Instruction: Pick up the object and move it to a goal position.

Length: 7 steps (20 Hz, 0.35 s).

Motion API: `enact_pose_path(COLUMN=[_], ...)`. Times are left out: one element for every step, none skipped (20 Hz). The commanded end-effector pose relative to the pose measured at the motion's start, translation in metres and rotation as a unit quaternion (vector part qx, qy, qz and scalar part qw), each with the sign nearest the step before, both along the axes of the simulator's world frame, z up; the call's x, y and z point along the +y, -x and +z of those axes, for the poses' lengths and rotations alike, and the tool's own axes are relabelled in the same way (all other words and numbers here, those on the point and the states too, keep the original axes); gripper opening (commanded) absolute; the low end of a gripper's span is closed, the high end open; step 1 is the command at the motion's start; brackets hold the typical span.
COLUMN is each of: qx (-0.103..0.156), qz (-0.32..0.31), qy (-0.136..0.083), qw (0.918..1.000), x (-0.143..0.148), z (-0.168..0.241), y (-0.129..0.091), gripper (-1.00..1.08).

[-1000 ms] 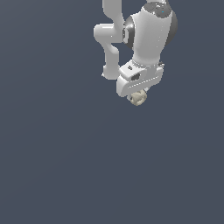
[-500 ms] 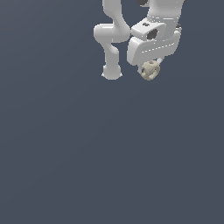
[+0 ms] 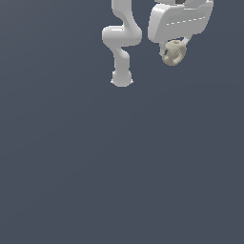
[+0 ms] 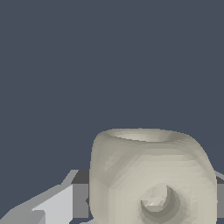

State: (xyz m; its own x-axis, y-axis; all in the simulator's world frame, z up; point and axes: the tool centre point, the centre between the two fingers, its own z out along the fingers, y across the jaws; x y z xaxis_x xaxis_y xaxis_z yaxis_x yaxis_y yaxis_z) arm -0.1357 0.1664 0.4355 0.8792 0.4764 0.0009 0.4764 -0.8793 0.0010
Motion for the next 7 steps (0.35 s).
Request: enact_pose_path(qx=[0.001,0.001,0.001,0.001,0.001,0.001,0.001], qz=[0.0,0.0,-0.001,-0.001,-0.001,-0.001,-0.001], qy=[0.0,0.0,0.0,0.0,0.0,0.0,0.0], qw=[1.0,1.0,1.0,1.0,1.0,1.0,1.0], x=[0.0032,0.0041,0.0045,0.0051,0.0056,0.0059,0.006], z=[0.0099,0.0127,0.015,0.0167,0.018,0.0187,0.0189], y=[0.0033,0.0041,0.0046,0.005,0.0053,0.0055,0.0055], gripper=[-1.0,-1.0,-1.0,-1.0,-1.0,-1.0,-1.0])
